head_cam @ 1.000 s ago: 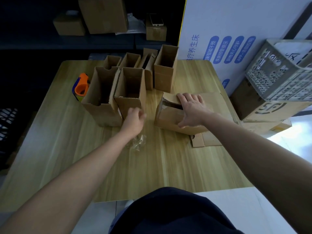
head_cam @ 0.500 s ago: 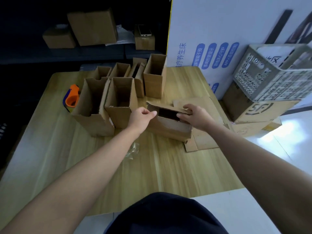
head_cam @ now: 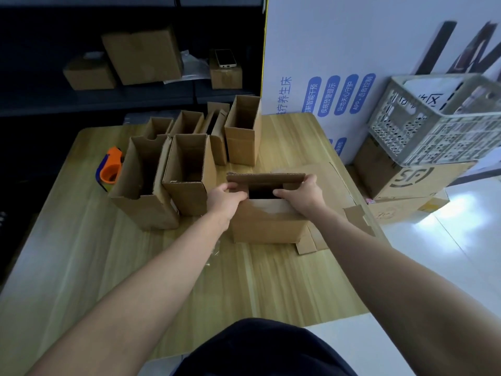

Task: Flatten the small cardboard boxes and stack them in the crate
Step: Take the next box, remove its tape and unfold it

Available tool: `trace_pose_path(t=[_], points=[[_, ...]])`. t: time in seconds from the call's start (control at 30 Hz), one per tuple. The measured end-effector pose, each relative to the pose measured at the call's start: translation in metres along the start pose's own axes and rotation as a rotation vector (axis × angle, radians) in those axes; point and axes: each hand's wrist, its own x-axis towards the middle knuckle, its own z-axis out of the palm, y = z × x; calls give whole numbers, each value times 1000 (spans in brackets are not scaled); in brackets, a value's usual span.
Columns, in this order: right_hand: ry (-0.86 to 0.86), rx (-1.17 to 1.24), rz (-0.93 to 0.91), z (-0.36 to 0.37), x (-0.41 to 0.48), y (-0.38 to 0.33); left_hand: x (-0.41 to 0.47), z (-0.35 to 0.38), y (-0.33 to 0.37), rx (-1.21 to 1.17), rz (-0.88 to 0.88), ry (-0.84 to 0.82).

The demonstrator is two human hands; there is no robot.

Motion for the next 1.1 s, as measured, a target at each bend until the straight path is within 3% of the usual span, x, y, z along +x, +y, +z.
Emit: trace_pose_path(t=[0.3,0.5,0.77,0.9,1.1], points=[[-89,-131,4,-6,1,-18,11,-4,5,-4,-80,-77],[-161,33,88,-27,6,-37,22,-6,10,100,-87,-240],[-301,167,71,-43,6,-27,25,-8,12,107,-69,-199],[-316,144,32,-44,1,-26,35,-14,15,-66,-249,-205],[-243,51,-50,-35,-7,-31,32,-9,17,434,-169,-181]])
